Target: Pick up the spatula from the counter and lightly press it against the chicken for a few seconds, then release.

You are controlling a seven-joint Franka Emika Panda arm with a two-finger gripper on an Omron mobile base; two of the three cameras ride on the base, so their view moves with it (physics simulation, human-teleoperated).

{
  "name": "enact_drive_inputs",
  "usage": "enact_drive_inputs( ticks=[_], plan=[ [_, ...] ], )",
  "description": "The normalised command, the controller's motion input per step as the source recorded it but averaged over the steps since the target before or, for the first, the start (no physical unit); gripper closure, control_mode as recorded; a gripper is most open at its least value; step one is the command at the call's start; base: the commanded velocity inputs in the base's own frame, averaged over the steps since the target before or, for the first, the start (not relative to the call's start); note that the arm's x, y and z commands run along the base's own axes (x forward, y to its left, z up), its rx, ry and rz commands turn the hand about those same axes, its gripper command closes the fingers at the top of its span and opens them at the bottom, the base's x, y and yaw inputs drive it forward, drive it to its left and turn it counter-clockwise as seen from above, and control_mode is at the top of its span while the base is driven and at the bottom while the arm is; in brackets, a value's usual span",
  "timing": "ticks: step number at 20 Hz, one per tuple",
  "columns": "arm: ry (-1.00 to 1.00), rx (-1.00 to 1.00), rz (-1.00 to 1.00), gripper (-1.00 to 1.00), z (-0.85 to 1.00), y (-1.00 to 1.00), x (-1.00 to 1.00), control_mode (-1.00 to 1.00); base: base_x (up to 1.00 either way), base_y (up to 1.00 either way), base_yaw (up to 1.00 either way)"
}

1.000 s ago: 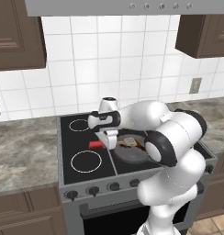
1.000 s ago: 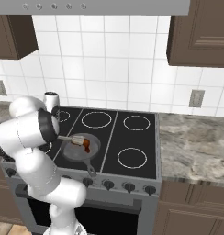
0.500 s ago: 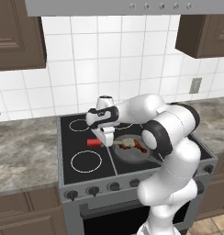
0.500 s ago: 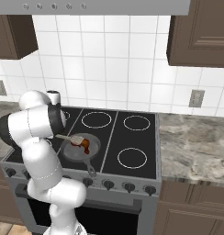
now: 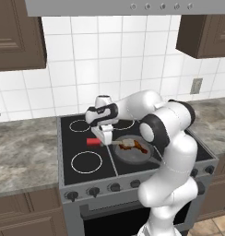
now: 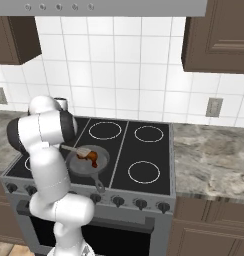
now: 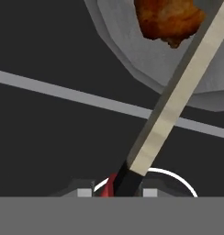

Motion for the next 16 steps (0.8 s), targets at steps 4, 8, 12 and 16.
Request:
enact_drive_inputs(
  ticks=[4,8,12,16],
  plan=[
    [0.0,0.0,0.0,1.0,-0.05,0.0,0.01,-1.0,0.0,0.0,0.0],
    [-0.05,0.0,0.0,1.0,0.03,0.0,-0.23,-1.0,0.0,0.0,0.0],
    [-0.14,0.0,0.0,1.0,0.22,0.0,-0.46,-1.0,0.0,0.0,0.0],
    [-0.14,0.0,0.0,1.0,0.27,0.0,-0.45,-1.0,0.0,0.0,0.0]
  ],
)
